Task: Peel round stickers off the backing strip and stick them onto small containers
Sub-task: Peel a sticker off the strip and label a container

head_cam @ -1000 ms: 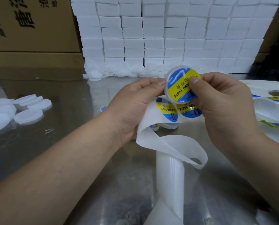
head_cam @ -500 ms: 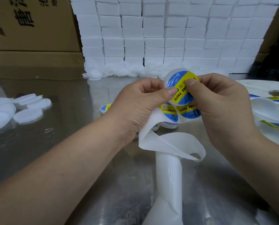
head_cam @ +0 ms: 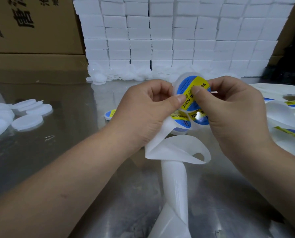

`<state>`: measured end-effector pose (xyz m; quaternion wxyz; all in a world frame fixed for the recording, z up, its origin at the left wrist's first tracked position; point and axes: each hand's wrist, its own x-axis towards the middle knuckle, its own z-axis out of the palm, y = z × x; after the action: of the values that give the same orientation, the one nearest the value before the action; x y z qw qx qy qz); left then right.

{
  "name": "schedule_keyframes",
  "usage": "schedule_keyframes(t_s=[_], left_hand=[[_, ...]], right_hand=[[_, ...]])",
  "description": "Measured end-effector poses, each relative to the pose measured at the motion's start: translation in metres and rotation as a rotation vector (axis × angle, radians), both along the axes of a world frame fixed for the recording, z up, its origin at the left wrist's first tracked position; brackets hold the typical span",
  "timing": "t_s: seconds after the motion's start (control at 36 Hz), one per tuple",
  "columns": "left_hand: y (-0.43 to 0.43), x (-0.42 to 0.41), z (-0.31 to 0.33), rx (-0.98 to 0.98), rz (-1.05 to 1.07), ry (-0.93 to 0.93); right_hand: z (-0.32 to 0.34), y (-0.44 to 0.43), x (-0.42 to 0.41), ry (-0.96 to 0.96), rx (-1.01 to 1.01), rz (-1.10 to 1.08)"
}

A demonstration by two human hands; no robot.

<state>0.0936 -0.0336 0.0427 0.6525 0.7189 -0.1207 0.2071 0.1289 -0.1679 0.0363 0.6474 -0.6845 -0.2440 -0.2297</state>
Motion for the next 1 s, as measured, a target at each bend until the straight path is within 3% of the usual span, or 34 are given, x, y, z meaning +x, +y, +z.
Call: schedule_keyframes(t_s=[0.19, 0.31, 0.42, 0.61, 1.0], left_hand=[[-0.0001, -0.0034, 0.0016, 0.002, -0.01, -0.001], [0.0004, -0.0026, 0.0005, 0.002, 0.012, 0.024], [0.001, -0.0026, 0.0003, -0.02, -0.006, 0.046], [-0.0045, -0.0054, -0.0022, 0.14, -0.016, 0.023], [-0.0047, -0.0045, -0.0037, 0.24, 0.17, 0.041]], right_hand=[[-0.0029, 0.0008, -0.0032, -0.053, -0.012, 0.001], [0.0012, -0.004, 0.0016, 0.012, -0.08, -0.076], [0.0001, -0.0041, 0.0012, -0.081, -0.098, -0.091], [0.0013, -0.0034, -0.0021, -0.179, -0.236, -0.119], [-0.0036, -0.0003, -0.0019, -0.197, -0.191, -0.179]])
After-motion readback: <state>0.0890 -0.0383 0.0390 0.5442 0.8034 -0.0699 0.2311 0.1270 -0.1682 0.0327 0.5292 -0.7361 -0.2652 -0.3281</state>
